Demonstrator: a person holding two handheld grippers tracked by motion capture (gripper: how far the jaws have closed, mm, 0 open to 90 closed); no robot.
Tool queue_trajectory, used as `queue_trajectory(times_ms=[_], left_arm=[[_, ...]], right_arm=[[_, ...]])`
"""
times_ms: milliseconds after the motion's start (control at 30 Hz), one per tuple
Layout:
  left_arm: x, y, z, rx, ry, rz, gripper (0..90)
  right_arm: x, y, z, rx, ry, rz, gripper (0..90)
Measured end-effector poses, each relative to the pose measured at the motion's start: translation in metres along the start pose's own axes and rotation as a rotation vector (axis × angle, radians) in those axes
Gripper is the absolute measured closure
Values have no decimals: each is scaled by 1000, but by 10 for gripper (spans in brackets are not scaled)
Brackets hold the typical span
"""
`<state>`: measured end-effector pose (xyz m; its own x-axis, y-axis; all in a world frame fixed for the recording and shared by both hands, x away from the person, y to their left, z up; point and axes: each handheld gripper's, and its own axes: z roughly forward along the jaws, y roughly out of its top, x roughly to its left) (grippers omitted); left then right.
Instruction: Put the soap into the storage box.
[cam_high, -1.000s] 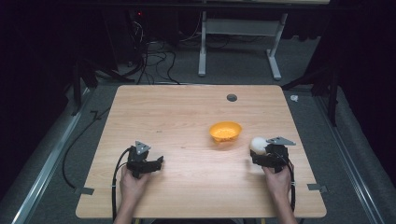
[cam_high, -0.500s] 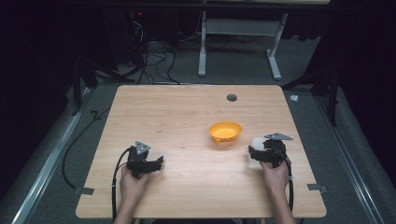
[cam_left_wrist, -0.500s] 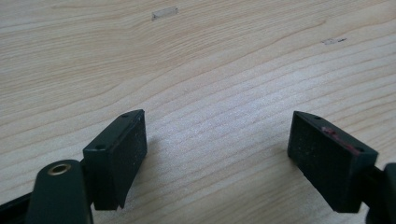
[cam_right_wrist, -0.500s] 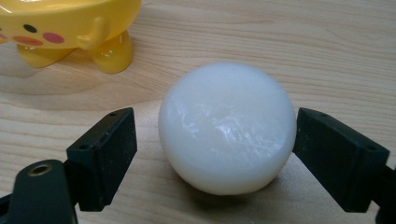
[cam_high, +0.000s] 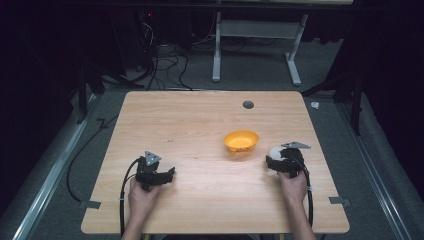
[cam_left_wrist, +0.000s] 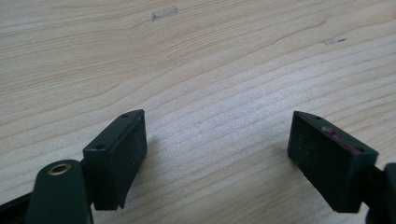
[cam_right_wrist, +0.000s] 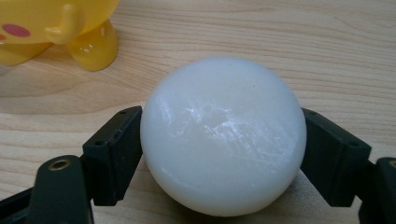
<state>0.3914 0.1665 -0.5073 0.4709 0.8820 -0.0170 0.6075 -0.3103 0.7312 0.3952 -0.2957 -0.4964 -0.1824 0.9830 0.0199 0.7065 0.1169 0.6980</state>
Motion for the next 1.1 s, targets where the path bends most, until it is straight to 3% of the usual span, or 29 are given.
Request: queue_trajectory(times_ms=[500, 1100], left_arm=[[0, 0, 0, 0, 0, 0, 203], [0, 0, 0, 0, 0, 0, 203]], right_arm=[[2, -4, -1, -32, -16, -11, 246], [1, -3, -8, -51, 9, -1, 247]])
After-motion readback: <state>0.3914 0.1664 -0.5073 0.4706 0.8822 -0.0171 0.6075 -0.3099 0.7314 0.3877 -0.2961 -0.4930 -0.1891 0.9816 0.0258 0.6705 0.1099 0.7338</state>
